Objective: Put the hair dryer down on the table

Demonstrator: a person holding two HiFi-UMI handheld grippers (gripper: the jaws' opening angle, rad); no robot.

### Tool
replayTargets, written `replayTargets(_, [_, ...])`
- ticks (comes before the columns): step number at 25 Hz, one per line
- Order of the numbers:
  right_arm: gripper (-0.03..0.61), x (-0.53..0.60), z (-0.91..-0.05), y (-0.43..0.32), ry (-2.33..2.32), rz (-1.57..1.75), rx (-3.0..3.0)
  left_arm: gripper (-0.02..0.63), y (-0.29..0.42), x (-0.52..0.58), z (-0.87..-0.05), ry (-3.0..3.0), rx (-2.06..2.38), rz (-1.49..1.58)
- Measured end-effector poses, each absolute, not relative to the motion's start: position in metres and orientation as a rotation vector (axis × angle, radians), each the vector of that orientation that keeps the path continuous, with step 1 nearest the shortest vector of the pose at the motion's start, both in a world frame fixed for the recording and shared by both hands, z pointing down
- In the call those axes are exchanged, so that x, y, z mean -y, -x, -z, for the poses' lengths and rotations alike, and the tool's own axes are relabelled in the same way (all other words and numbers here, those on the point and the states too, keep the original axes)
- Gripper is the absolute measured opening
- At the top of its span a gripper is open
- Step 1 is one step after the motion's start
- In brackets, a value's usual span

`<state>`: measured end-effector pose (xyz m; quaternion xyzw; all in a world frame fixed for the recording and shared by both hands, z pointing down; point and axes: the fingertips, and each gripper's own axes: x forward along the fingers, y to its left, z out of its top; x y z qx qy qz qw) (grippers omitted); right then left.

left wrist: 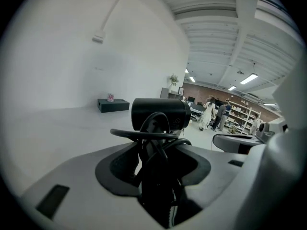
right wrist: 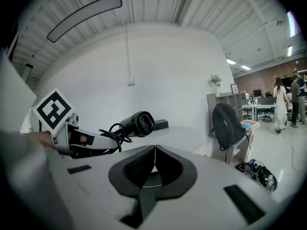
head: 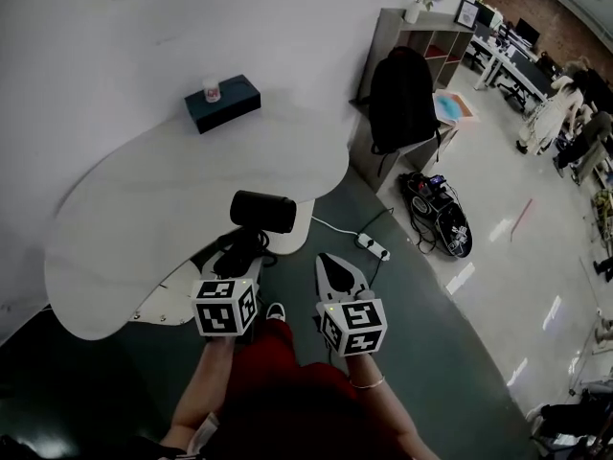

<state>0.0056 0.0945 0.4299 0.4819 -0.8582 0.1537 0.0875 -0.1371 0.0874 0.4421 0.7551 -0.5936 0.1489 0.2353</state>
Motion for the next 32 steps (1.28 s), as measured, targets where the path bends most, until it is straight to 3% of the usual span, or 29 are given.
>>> replayTargets(19, [0.015, 0.068, -0.44, 0.019, -1.624, -0.518, 2.404, 0.209, 0.152, 0.102, -0.453, -2.192, 1.446, -0.495])
replayTargets(32, [0.015, 0.136, -0.453, -0.009, -1.68, -0.552, 2.349, 0.209, 0.121, 0.178, -0.479, -2.209, 1.379, -0.572])
